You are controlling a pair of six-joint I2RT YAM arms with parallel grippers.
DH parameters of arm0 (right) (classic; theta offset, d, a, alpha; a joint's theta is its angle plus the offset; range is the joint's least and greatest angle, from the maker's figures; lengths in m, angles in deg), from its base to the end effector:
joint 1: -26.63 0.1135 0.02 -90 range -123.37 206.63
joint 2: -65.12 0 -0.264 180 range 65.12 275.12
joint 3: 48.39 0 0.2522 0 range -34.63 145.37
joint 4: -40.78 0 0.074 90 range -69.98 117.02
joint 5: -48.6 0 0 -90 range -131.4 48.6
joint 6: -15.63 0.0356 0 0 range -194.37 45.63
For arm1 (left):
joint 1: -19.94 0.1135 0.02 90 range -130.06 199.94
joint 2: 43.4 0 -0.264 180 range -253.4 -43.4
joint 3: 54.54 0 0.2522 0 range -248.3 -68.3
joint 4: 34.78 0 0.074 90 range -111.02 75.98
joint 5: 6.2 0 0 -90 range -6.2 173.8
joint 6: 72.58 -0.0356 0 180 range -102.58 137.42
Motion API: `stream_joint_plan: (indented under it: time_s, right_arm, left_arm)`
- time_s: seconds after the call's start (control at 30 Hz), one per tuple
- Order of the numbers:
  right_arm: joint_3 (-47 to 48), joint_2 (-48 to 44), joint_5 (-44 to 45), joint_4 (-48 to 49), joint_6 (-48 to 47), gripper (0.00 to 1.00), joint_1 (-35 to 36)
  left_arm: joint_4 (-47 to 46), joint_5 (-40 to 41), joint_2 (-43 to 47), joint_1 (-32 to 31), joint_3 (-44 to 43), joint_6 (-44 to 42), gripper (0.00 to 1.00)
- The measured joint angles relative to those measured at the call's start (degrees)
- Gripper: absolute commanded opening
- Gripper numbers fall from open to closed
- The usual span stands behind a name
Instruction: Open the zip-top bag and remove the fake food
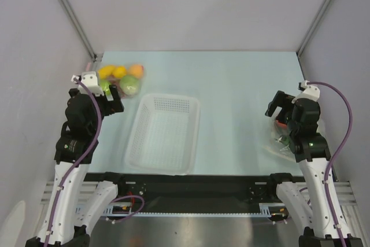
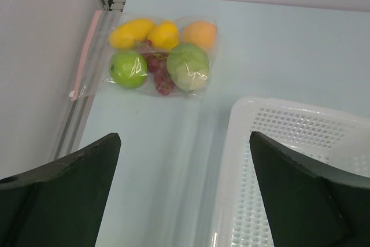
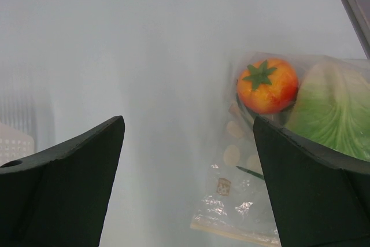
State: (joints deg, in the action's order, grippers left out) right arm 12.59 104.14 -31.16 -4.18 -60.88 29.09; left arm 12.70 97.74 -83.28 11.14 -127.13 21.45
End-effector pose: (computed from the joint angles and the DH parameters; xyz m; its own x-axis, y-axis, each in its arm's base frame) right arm 0.1493 0.0001 0.3314 -0.3513 0.2147 -0.9113 0.2090 0.9668 0.1472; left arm 0.1343 -0.0121 0.3914 -0.2456 -0.0310 -0.9689 -0.0992 0.9950 -0.0067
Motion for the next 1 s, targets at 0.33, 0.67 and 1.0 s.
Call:
stream_joint_plan:
  time_s: [0.33, 0.67, 1.0]
  right_arm:
    - [4.68, 7.93, 3.19, -5.46, 1.36, 1.00, 1.68]
    - [13.40, 25.70, 16.96, -20.70, 13.29, 1.00, 20.28]
    - [8.57, 27.02, 20.55, -30.01, 24.35, 1.00, 25.22]
  left_arm:
    - [0.09, 0.66, 0.50, 0.02, 0.00, 0.07, 1.00]
    - [0.90, -2.54, -2.43, 0.07, 0.00, 1.14, 1.00]
    - [1.44, -3.85, -0.42, 0.09, 0.02, 1.55, 1.00]
